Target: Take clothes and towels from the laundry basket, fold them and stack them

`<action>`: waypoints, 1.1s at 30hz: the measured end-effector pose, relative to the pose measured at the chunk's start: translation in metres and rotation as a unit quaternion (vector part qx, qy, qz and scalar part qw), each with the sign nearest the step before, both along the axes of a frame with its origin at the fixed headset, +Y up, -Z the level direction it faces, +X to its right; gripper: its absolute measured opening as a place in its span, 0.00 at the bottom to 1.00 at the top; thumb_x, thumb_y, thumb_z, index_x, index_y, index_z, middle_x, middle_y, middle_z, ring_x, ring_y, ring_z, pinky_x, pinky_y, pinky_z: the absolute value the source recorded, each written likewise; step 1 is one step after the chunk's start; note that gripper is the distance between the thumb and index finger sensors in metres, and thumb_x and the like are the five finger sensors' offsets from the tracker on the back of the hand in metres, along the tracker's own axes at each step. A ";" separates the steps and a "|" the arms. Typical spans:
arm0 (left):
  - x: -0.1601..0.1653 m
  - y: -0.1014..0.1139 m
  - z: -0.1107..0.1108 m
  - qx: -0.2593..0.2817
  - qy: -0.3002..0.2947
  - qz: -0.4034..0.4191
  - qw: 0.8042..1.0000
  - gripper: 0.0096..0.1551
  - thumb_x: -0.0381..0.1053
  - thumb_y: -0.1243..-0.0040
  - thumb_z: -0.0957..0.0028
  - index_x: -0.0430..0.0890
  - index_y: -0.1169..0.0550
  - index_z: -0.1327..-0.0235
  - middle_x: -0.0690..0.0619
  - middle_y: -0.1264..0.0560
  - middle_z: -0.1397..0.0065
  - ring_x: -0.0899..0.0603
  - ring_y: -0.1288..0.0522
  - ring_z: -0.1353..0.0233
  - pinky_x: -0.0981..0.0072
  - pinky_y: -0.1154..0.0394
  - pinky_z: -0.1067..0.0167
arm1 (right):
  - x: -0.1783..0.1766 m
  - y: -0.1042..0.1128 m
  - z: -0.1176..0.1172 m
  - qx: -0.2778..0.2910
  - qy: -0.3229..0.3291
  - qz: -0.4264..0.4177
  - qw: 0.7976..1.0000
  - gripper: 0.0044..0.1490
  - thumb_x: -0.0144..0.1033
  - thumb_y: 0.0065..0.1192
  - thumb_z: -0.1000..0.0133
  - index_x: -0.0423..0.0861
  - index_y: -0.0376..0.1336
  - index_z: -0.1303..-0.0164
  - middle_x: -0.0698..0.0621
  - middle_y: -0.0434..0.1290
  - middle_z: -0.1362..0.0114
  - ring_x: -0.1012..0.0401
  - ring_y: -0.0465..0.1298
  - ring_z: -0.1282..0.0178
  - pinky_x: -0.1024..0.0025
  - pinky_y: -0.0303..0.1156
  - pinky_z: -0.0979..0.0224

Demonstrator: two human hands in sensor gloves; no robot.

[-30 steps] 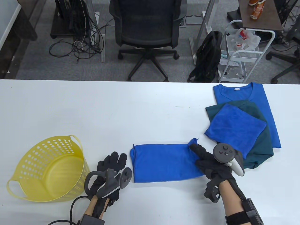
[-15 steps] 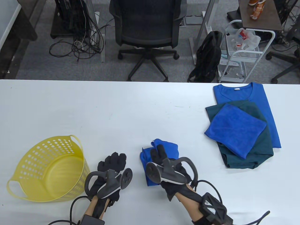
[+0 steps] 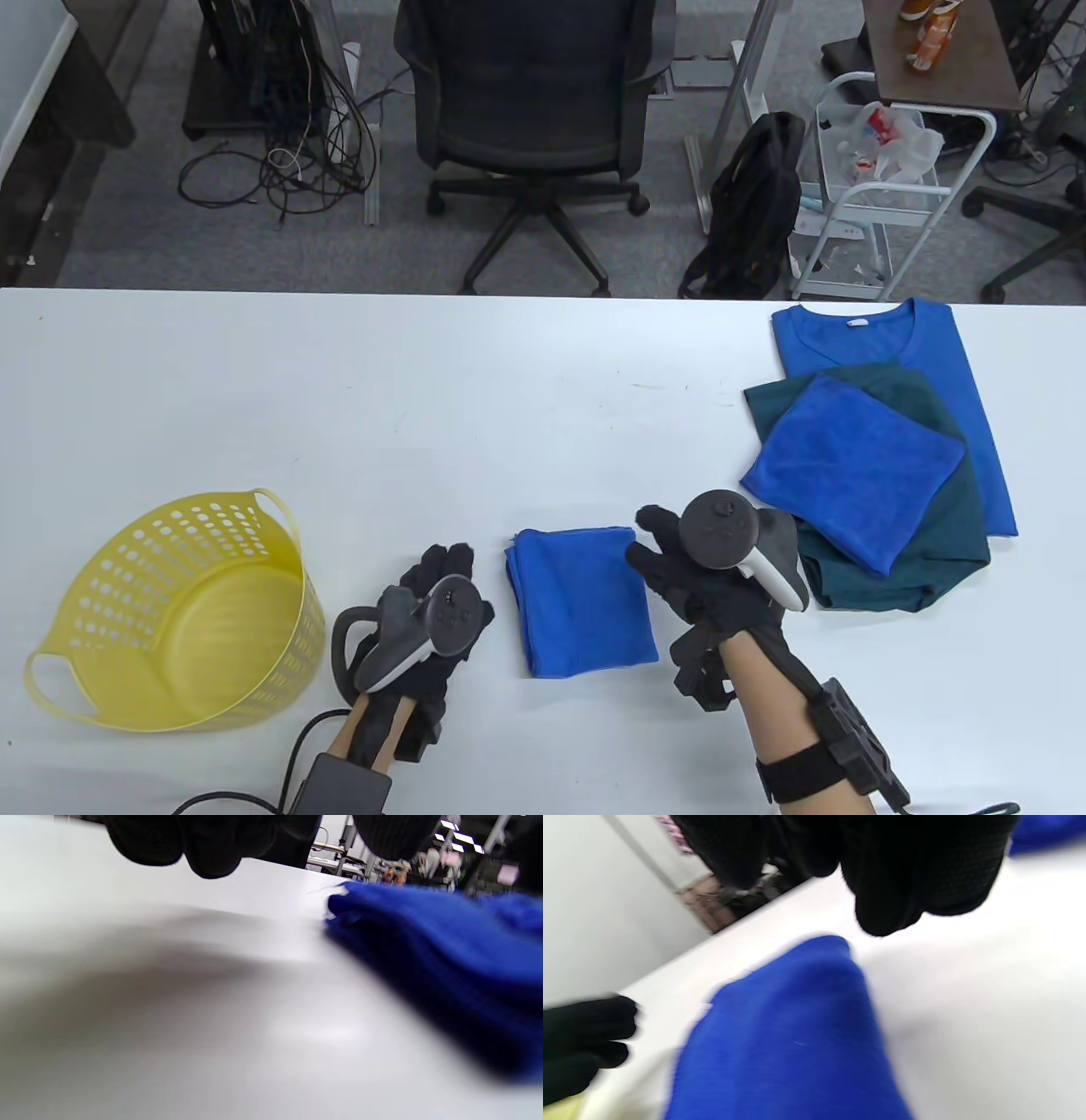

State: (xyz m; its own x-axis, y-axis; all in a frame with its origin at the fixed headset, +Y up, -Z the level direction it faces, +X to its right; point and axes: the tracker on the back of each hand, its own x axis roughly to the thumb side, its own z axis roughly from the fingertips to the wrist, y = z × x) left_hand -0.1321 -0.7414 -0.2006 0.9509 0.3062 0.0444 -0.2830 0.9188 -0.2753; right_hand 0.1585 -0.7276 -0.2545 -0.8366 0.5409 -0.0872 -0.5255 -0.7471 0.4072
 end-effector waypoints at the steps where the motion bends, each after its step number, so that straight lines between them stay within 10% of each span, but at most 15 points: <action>1: 0.006 -0.002 -0.015 -0.025 0.020 0.048 0.998 0.56 0.66 0.43 0.40 0.41 0.49 0.07 0.31 0.44 0.09 0.27 0.33 0.17 0.32 0.32 0.27 | -0.001 -0.018 -0.007 -0.049 -0.020 -0.006 0.999 0.53 0.51 0.56 0.30 0.24 0.45 0.12 0.20 0.55 0.18 0.34 0.69 0.31 0.38 0.70 0.33; 5: 0.027 -0.025 -0.055 -0.158 0.070 0.059 0.983 0.70 0.65 0.39 0.43 0.30 0.61 0.10 0.18 0.62 0.13 0.13 0.52 0.18 0.22 0.42 0.28 | -0.022 -0.046 -0.015 -0.046 -0.054 0.058 0.996 0.60 0.52 0.62 0.35 0.20 0.44 0.14 0.16 0.41 0.19 0.29 0.56 0.31 0.34 0.60 0.29; 8: 0.037 -0.045 -0.067 -0.240 0.031 -0.047 0.969 0.75 0.65 0.37 0.44 0.28 0.65 0.12 0.15 0.72 0.18 0.11 0.66 0.23 0.17 0.52 0.30 | -0.036 -0.041 -0.015 0.008 -0.007 0.041 0.999 0.33 0.37 0.66 0.37 0.36 0.62 0.26 0.20 0.48 0.18 0.25 0.52 0.26 0.27 0.58 0.30; 12: 0.029 -0.048 -0.071 -0.198 -0.008 0.015 0.980 0.74 0.64 0.33 0.49 0.36 0.62 0.08 0.14 0.72 0.19 0.09 0.68 0.26 0.14 0.57 0.35 | -0.026 -0.023 -0.001 0.064 0.128 -0.149 0.978 0.27 0.29 0.63 0.38 0.44 0.59 0.29 0.24 0.56 0.17 0.27 0.65 0.25 0.24 0.66 0.33; 17: 0.039 -0.025 -0.081 -0.182 -0.119 0.170 0.961 0.35 0.63 0.31 0.48 0.61 0.29 0.26 0.21 0.54 0.10 0.11 0.62 0.22 0.15 0.52 0.34 | 0.006 0.011 0.017 0.126 0.161 -0.178 0.963 0.29 0.28 0.64 0.39 0.48 0.58 0.28 0.33 0.67 0.22 0.41 0.76 0.31 0.36 0.73 0.33; 21: 0.084 0.030 -0.110 -0.120 -0.146 0.250 0.950 0.32 0.62 0.32 0.44 0.58 0.27 0.27 0.28 0.47 0.08 0.16 0.51 0.16 0.19 0.45 0.29 | 0.058 0.059 0.015 0.217 0.020 -0.164 0.962 0.36 0.29 0.65 0.38 0.39 0.54 0.22 0.35 0.68 0.25 0.45 0.77 0.37 0.45 0.75 0.37; 24: 0.131 0.070 -0.127 -0.020 -0.097 0.284 0.954 0.54 0.67 0.48 0.37 0.43 0.53 0.08 0.29 0.54 0.08 0.22 0.46 0.14 0.26 0.41 0.26 | 0.112 0.087 0.000 0.303 -0.169 -0.091 0.933 0.36 0.28 0.64 0.37 0.36 0.53 0.22 0.33 0.68 0.27 0.45 0.76 0.39 0.47 0.75 0.38; 26: 0.154 0.080 -0.127 0.022 -0.090 0.279 0.956 0.57 0.67 0.48 0.38 0.41 0.56 0.09 0.28 0.55 0.09 0.22 0.46 0.15 0.26 0.41 0.26 | 0.145 0.084 -0.021 0.277 -0.247 0.016 0.928 0.49 0.32 0.63 0.35 0.28 0.41 0.14 0.22 0.50 0.18 0.31 0.62 0.26 0.31 0.63 0.29; 29: 0.164 0.073 -0.114 0.048 -0.125 0.200 0.971 0.57 0.67 0.47 0.39 0.39 0.54 0.09 0.27 0.53 0.09 0.22 0.45 0.16 0.26 0.39 0.27 | 0.166 0.066 -0.028 0.123 -0.264 0.158 0.943 0.59 0.41 0.57 0.32 0.30 0.27 0.13 0.17 0.25 0.20 0.19 0.36 0.25 0.20 0.46 0.28; 33: 0.143 0.056 -0.085 0.092 -0.149 0.084 0.981 0.55 0.66 0.46 0.40 0.40 0.51 0.09 0.27 0.51 0.10 0.22 0.43 0.16 0.26 0.38 0.28 | 0.140 0.058 -0.013 0.232 -0.190 0.123 0.946 0.51 0.37 0.61 0.34 0.32 0.39 0.12 0.19 0.35 0.16 0.22 0.44 0.22 0.21 0.50 0.27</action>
